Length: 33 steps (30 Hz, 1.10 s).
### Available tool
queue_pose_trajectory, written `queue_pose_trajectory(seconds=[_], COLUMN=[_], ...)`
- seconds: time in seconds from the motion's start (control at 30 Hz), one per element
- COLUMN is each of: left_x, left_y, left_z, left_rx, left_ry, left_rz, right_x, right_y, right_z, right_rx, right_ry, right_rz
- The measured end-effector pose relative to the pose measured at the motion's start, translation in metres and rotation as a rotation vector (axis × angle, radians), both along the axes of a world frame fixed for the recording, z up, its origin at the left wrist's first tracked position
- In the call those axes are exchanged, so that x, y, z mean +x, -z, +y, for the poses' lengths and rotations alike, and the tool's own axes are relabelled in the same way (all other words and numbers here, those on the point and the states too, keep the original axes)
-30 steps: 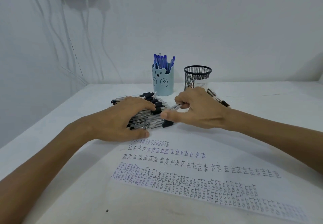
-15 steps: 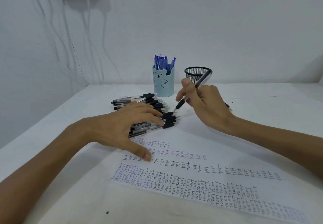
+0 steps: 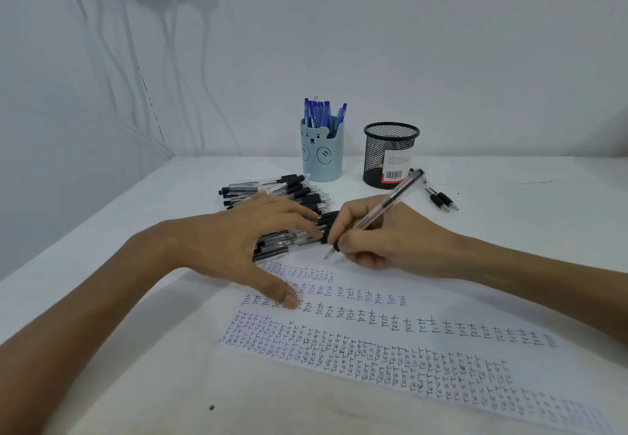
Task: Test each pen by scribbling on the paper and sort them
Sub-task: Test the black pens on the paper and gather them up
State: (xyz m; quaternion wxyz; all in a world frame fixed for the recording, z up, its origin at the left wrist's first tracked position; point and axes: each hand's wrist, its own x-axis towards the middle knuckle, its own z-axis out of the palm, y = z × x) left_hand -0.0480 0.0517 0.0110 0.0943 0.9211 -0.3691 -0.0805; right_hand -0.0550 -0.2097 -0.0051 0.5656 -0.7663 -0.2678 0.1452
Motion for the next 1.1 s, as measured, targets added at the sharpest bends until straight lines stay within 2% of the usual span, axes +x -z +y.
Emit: queue_pose_trajectory(seconds=[0.3,0.53,1.1], left_x=[-0.0001,-0.0010,-0.0051], left_y=[-0.0002,-0.0016,0.0060], left_z=[-0.0003,-0.0017,-0.0023], left_rx=[0.004,0.004,0.017], left_ry=[-0.002,-0.019,-0.069], left_rz=[0.014,0.025,0.007], right_x=[-0.0024,-0.0034,-0.0060], right_y=[0.0040,0.0117,0.0086], right_z=[0.0012,0.0019,0.0028], right_rx=[-0.100,-0.026,-0.098], right_ry=[0.004,0.022,0.024], right_rz=[-0.081,-0.145,-0.154])
